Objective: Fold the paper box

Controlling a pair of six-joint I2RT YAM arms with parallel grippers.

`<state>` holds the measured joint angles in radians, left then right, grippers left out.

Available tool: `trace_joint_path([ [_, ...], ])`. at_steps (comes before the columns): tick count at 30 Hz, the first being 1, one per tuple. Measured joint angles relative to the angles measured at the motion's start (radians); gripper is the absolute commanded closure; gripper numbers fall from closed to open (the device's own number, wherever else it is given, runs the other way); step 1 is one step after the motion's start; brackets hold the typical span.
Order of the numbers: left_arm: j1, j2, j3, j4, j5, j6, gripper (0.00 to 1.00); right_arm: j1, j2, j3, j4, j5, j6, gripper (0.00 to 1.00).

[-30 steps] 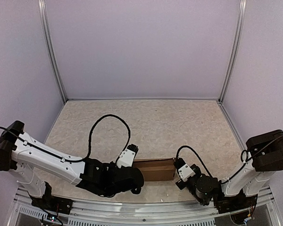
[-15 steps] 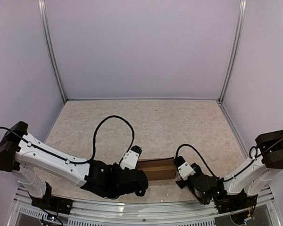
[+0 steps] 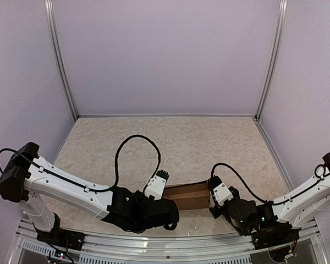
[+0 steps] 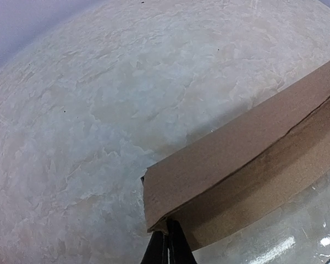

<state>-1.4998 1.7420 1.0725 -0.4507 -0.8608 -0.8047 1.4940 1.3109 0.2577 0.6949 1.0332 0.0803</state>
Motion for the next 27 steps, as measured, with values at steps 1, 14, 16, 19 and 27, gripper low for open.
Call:
trace_joint_path([
  [1,0.0,0.007,0.008,-0.004,-0.003,0.0,1.0,0.0,-0.022,0.003,-0.037,-0.001,0.019,1.0],
  [14,0.0,0.042,0.051,-0.031,-0.013,0.006,1.0,-0.028,-0.263,0.077,-0.496,-0.136,0.312,1.0],
  [16,0.0,0.048,0.062,-0.035,-0.013,0.01,1.0,-0.045,-0.283,0.084,-0.549,-0.171,0.358,1.0],
  [19,-0.002,0.054,0.069,-0.039,-0.012,0.022,1.0,-0.072,-0.31,0.09,-0.607,-0.225,0.429,1.0],
  [27,-0.007,0.061,0.083,-0.048,-0.012,0.038,1.0,-0.162,-0.38,0.101,-0.728,-0.386,0.636,1.0],
])
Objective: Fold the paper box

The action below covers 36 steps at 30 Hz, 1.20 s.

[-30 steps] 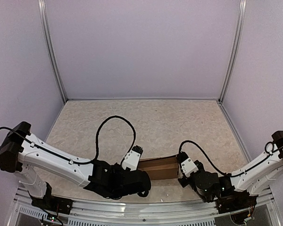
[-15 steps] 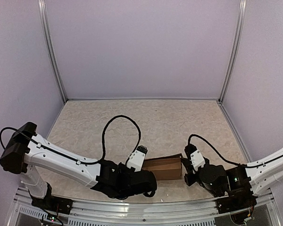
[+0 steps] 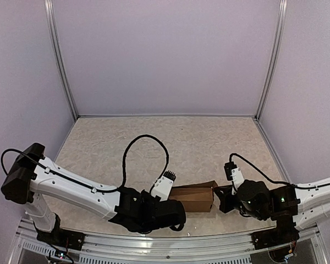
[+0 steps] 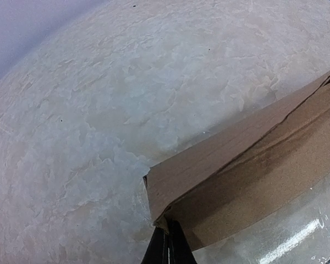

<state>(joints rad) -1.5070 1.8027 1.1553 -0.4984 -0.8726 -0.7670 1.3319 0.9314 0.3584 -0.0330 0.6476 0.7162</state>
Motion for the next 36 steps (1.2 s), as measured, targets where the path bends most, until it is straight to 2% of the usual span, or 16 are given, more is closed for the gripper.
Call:
trace_joint_path([
  [7,-0.002,0.021,0.031,-0.03,-0.005,0.012,1.0,-0.081,-0.041,0.025,-0.069,-0.129,0.16,1.0],
  [13,-0.006,0.031,0.04,-0.044,-0.016,0.013,1.0,-0.104,-0.039,0.03,-0.074,-0.185,0.243,1.0],
  [27,-0.007,0.031,0.043,-0.08,-0.028,0.012,1.0,-0.111,0.069,0.058,-0.023,-0.189,0.273,1.0],
  [36,-0.008,0.037,0.048,-0.089,-0.036,0.012,1.0,-0.111,0.071,0.064,-0.03,-0.188,0.277,1.0],
])
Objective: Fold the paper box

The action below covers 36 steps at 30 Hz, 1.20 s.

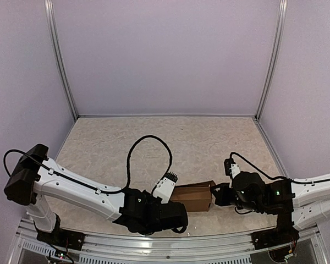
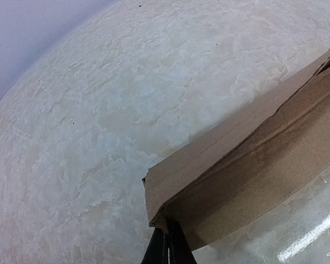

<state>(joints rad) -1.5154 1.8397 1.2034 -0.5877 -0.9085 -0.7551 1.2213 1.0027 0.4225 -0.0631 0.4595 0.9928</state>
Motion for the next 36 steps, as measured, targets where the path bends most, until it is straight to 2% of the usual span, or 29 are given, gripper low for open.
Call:
trace_joint_path([
  [36,0.0,0.016,0.016,-0.007,-0.01,-0.001,1.0,0.0,-0.053,0.025,-0.105,-0.034,0.135,1.0],
])
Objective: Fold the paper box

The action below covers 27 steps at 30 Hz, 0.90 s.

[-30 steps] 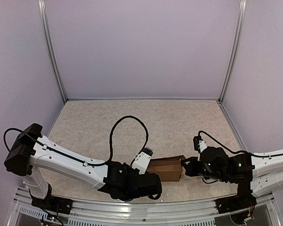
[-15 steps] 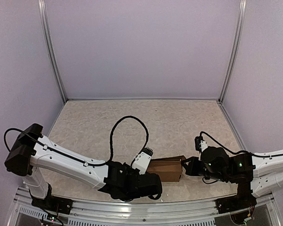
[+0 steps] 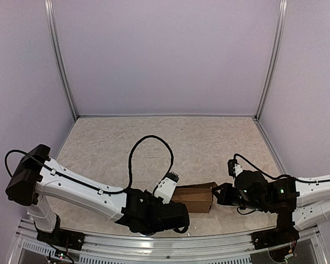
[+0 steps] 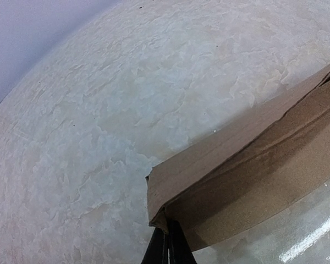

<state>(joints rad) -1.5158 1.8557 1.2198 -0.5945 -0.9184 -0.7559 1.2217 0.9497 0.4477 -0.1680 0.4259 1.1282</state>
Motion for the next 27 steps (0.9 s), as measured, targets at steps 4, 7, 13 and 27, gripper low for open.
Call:
trace_joint_path([
  [4,0.0,0.001,0.001,0.0,0.0,0.0,1.0,0.0,0.001,0.0,0.0,-0.001,0.008,1.0],
  [7,0.0,0.002,0.002,0.0,-0.001,0.0,1.0,0.0,0.004,0.0,0.002,0.0,0.015,1.0],
  [13,0.0,0.004,0.006,-0.006,-0.002,-0.001,1.0,0.0,0.02,-0.01,0.029,0.012,0.023,1.0],
  [27,0.0,0.018,0.025,-0.028,-0.006,-0.002,1.0,0.054,0.081,-0.013,0.058,0.12,0.021,0.97],
])
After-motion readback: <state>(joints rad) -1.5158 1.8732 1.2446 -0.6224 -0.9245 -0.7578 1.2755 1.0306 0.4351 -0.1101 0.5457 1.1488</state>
